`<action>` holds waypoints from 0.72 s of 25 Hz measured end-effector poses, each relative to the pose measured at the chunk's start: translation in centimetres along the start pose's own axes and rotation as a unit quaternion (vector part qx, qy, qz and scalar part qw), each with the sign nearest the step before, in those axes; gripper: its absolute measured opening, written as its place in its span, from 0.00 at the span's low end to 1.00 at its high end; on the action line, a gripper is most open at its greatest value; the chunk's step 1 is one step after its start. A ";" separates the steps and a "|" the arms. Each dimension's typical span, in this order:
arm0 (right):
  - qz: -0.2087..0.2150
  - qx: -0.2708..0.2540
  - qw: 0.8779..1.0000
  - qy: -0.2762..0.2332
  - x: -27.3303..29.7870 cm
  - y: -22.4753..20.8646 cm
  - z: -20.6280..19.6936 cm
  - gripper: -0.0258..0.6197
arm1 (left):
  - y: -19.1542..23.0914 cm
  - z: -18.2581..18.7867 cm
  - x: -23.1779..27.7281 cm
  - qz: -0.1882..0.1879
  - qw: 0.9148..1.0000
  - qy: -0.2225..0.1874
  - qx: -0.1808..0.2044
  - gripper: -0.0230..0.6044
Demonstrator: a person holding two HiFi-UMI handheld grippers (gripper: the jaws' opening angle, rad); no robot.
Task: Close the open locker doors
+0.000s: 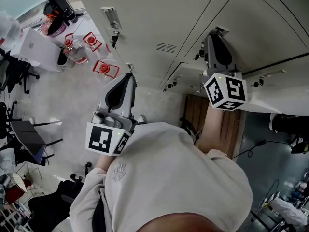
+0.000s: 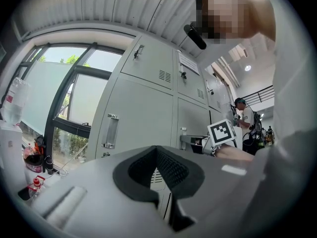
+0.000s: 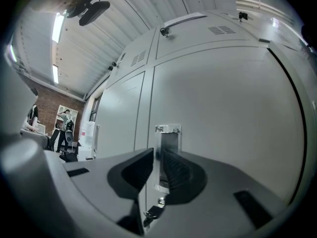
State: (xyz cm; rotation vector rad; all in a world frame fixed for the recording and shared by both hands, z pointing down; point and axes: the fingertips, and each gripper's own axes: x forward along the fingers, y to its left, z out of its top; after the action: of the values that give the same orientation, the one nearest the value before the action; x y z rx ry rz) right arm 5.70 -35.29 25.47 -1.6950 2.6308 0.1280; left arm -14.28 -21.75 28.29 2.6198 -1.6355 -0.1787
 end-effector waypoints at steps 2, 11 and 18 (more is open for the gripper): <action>-0.001 0.002 1.000 0.000 -0.2 0.1 -0.1 0.13 | 0.1 0.0 0.0 -0.001 1.000 -0.001 0.000 0.04; -0.009 0.016 0.999 -0.028 -4.0 1.0 1.8 0.13 | -0.3 0.1 -0.5 -0.020 1.000 -0.006 0.002 0.04; 0.016 0.019 0.998 -0.052 -7.6 5.7 3.7 0.07 | -0.1 0.3 -2.9 -0.023 1.000 -0.006 0.004 0.04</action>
State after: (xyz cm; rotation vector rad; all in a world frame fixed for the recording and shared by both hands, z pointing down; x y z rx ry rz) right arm 3.54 -25.72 22.52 -1.5911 2.5685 0.1620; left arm -15.50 -19.05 28.19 2.6702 -1.5841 -0.1911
